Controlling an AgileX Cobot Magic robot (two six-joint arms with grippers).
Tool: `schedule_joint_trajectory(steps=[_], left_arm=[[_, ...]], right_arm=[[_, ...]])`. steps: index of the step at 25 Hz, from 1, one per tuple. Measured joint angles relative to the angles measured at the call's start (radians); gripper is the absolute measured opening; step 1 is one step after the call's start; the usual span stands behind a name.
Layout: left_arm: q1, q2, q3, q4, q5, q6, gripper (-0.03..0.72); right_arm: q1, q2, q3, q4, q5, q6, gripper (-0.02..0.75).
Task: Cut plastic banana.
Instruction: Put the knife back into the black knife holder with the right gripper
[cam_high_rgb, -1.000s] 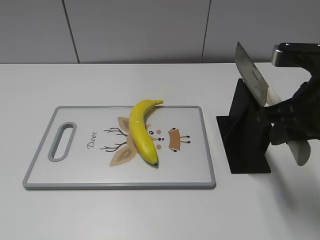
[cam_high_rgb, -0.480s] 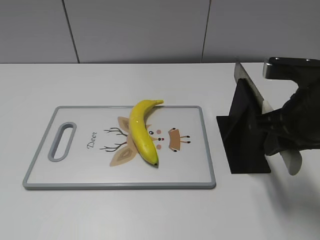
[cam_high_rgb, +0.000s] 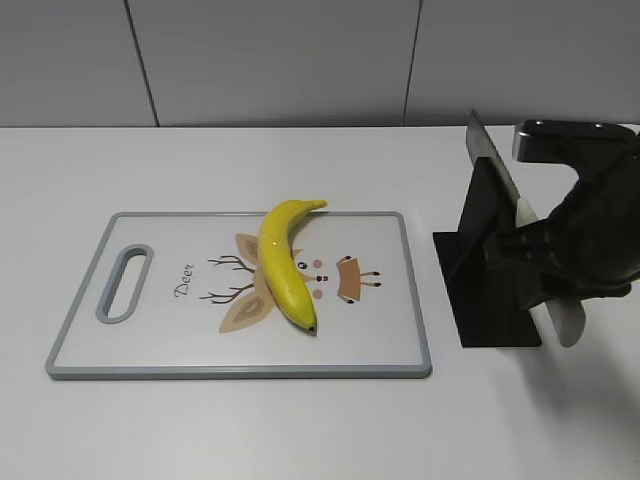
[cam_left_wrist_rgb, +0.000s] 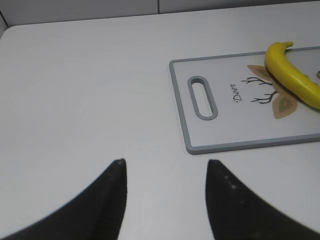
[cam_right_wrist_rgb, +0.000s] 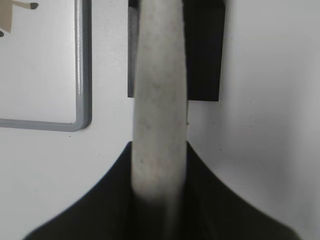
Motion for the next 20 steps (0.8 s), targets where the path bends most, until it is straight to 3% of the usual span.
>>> schedule_joint_trajectory(steps=[7,20], left_arm=[[0.0,0.0,0.0,0.0,-0.002,0.0,0.498],[0.0,0.0,0.0,0.0,-0.002,0.0,0.496]], right_arm=[[0.0,0.007,-0.011,-0.001,0.005,-0.001,0.196],[0.0,-0.06,-0.064,-0.003,0.055,-0.056,0.585]])
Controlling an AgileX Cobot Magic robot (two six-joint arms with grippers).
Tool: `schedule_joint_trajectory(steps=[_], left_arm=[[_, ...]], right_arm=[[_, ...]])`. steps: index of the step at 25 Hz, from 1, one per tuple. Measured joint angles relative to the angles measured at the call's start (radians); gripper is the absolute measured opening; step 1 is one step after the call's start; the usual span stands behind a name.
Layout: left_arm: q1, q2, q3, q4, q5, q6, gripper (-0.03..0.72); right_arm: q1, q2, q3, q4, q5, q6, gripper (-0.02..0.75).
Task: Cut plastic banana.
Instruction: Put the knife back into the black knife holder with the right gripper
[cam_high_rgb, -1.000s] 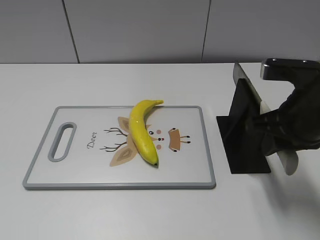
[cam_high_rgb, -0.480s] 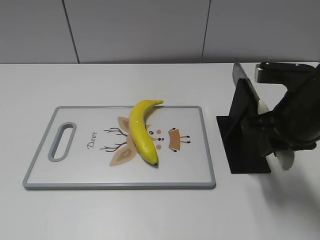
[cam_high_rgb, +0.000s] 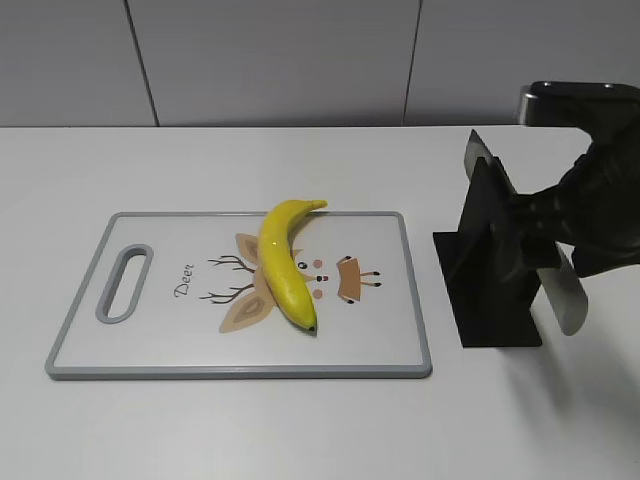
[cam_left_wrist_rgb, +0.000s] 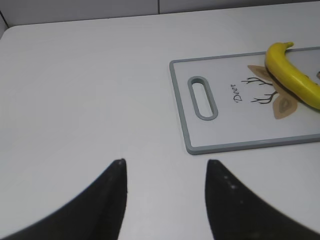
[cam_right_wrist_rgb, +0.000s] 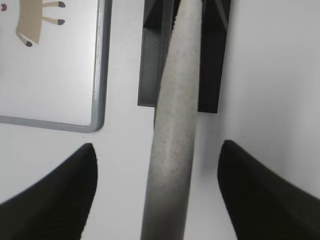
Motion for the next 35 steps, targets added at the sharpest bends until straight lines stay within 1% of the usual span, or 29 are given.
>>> schedule_joint_trajectory(steps=[4,7,13,20,29,35], left_arm=[[0.0,0.0,0.0,0.0,0.0,0.0,0.496],[0.0,0.0,0.0,0.0,0.0,0.0,0.496],[0.0,0.0,0.0,0.0,0.0,0.0,0.496],[0.0,0.0,0.0,0.0,0.0,0.0,0.496],[0.0,0.0,0.0,0.0,0.0,0.0,0.487],[0.0,0.0,0.0,0.0,0.0,0.0,0.484]], right_arm=[[0.0,-0.071,-0.012,-0.007,0.048,-0.02,0.601],[0.0,-0.139,-0.037,-0.04,0.078,-0.037,0.6],[0.0,-0.317,-0.061,-0.051,0.109,-0.181,0.59],[0.0,-0.488,-0.054,-0.051,0.253,-0.346,0.589],[0.0,-0.692,0.089,0.007,0.274,-0.522,0.588],[0.0,-0.836,0.212,0.023,0.278,-0.564,0.588]])
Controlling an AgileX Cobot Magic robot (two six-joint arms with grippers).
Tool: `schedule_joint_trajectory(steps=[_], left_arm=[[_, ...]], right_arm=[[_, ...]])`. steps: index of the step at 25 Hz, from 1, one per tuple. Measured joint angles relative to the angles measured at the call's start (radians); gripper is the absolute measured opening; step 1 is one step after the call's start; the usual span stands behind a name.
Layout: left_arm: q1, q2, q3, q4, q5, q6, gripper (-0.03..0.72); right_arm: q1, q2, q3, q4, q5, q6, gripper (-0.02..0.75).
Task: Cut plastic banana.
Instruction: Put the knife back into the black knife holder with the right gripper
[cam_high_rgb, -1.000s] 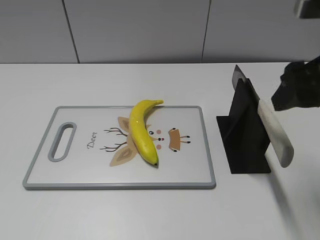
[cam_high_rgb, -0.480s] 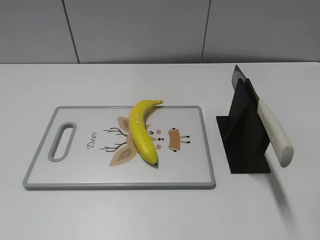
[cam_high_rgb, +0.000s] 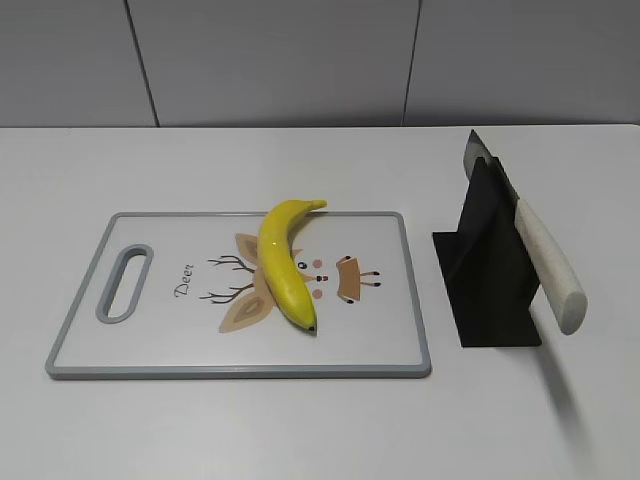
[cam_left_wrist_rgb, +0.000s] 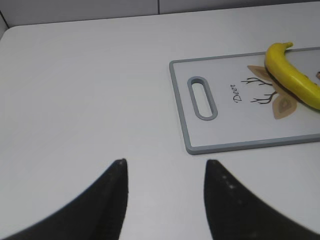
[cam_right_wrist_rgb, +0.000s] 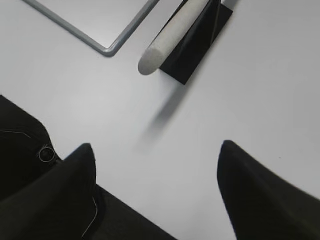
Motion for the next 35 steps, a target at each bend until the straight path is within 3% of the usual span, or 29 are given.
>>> schedule_joint_trajectory(steps=[11,26,35], left_arm=[[0.0,0.0,0.0,0.0,0.0,0.0,0.48],[0.0,0.0,0.0,0.0,0.0,0.0,0.468],[0.0,0.0,0.0,0.001,-0.001,0.006,0.463]], right_arm=[[0.0,-0.246,0.181,0.028,0.003,-0.008,0.588],[0.0,-0.587,0.184,0.035,0.003,-0.01,0.588],[0.0,-0.614,0.184,0.027,0.001,0.0,0.588]])
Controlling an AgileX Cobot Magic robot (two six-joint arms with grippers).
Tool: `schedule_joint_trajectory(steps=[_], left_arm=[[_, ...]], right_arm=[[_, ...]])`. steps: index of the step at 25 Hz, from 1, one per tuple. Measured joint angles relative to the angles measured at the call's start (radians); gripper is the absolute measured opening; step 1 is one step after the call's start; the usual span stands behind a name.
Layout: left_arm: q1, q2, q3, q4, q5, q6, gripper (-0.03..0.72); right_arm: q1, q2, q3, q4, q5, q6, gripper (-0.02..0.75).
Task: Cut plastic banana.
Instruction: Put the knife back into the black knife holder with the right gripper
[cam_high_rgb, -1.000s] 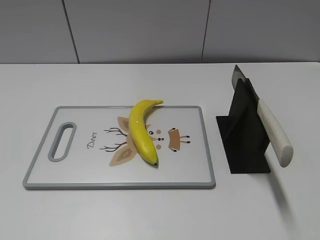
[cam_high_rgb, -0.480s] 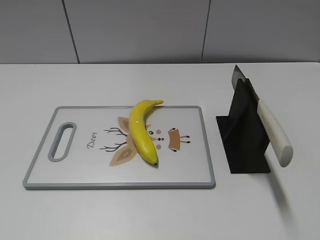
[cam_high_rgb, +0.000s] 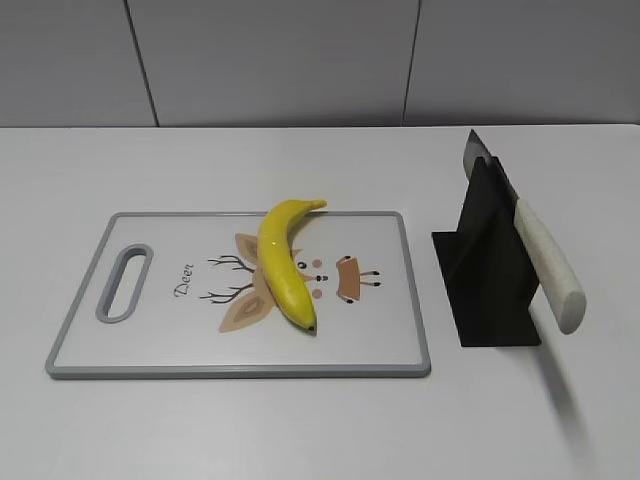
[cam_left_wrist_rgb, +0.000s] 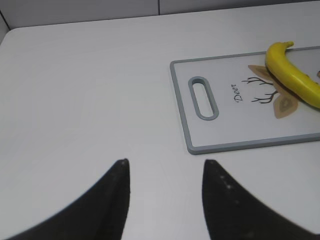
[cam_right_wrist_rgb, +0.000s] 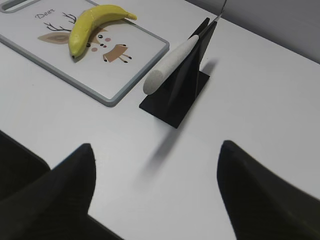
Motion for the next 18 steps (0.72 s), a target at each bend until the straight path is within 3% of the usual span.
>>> schedule_joint_trajectory(steps=[6,10,18], left_arm=[[0.0,0.0,0.0,0.007,0.0,0.005,0.463],[0.012,0.0,0.0,0.007,-0.001,0.005,0.463],[0.168,0.0,0.0,0.007,-0.001,0.005,0.463]], right_arm=[[-0.014,0.0,0.0,0.0,0.0,0.001,0.588],[-0.112,0.0,0.0,0.0,-0.001,0.001,0.588],[-0.299,0.0,0.0,0.0,-0.001,0.001,0.588]])
